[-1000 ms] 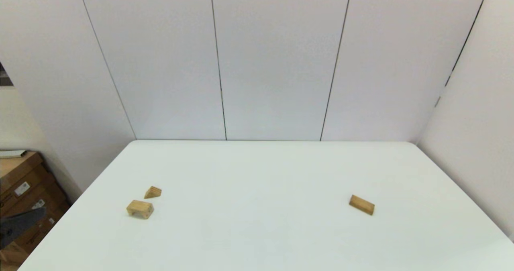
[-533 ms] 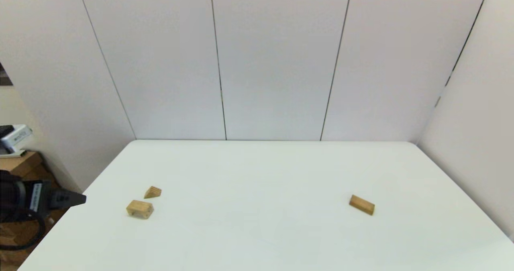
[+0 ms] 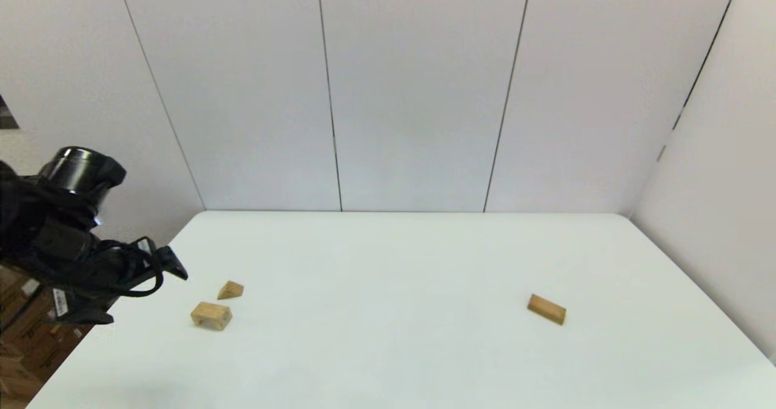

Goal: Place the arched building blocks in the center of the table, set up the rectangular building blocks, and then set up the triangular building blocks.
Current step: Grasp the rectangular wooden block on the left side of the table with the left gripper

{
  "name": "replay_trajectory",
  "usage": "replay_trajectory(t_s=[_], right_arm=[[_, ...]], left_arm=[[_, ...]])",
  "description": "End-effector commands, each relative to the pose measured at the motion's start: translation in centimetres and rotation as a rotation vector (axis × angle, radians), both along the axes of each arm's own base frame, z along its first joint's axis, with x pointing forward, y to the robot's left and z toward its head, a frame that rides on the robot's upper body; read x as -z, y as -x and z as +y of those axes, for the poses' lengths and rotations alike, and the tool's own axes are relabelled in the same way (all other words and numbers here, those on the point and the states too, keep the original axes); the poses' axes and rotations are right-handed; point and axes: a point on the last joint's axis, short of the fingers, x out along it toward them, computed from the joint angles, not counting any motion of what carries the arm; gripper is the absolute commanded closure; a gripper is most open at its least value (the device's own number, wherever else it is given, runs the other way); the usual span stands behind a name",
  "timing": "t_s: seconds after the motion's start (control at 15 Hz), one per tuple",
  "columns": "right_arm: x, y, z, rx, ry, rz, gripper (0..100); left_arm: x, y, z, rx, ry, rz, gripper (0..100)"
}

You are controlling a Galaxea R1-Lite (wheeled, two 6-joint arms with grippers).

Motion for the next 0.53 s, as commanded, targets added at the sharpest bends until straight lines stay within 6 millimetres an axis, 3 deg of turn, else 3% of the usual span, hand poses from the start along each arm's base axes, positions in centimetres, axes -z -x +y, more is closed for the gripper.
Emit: replay_trajectory(t_s=[0.07,0.53], right_arm=[[0.0,0.0,0.0,-0.001,0.001,0.001,0],[0.0,0.0,0.0,-0.001,0.001,0.001,0]], left_arm=[[5.0,-5.3,-0.7,-0.337,0.109,0.128,0],[8.6,-8.4,-1.2,-0.47,0.121,0.188,0]])
